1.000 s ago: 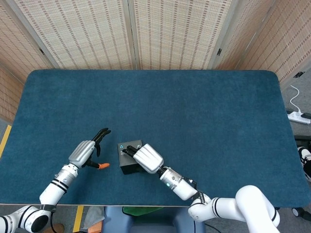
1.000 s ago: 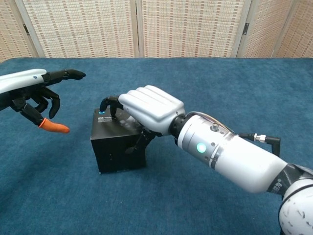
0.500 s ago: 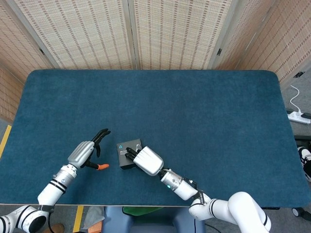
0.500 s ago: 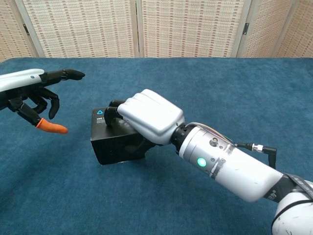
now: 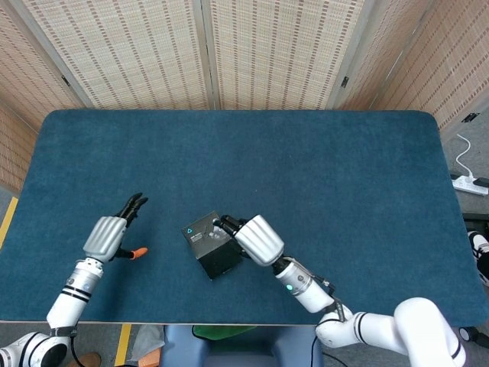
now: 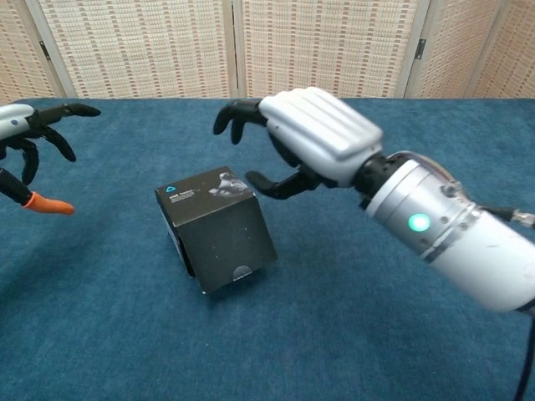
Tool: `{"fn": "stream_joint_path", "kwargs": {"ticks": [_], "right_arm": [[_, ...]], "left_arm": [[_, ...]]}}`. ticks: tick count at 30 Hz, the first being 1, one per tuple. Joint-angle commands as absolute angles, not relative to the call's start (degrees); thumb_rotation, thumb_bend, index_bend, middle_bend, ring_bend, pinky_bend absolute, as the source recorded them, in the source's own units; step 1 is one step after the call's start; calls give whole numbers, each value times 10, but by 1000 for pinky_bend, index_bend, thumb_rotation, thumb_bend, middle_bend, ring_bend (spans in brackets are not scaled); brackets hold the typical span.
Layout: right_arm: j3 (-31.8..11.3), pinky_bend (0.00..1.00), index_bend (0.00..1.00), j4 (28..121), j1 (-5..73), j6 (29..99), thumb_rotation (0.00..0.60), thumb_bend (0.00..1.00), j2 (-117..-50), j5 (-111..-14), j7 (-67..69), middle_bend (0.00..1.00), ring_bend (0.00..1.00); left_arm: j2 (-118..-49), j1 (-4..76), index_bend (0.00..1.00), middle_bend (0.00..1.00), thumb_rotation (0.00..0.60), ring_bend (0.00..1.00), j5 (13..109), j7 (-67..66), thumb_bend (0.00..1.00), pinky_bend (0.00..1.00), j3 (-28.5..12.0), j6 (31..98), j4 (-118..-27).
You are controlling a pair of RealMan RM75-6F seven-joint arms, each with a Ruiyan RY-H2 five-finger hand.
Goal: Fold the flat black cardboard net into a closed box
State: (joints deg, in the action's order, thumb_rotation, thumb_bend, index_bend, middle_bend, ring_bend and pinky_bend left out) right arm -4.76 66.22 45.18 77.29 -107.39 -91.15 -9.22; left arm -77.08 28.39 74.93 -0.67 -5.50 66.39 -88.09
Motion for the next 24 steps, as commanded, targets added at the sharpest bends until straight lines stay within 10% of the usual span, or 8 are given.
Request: {"fn": "stream_joint_path", "kwargs": {"ticks": [1,5,9,24], "right_arm": [[-34,878,273,793,377,796,600,362,-958,-868,-157,326,468],[-7,458,180,908,316,794,600,369,-848,-811,-182,245,188],[21,270,122,952,259,819,600,370,-764,-789,-168,185,38],[69,140,28,931,91,944,600,385,-684,-813,-3,120,0]], "left_arm": [[-777,247,5,0,600,190,721,-80,167,407,-60,729,-873],[-769,219,30,0,600,138,719,-110,168,298,-52,767,-875],[-758,187,48,4,600,106,729,-107,168,242,-41,801,-881],[-715,84,10,0,600,8,801,-100,168,114,12,918,-946]]}}
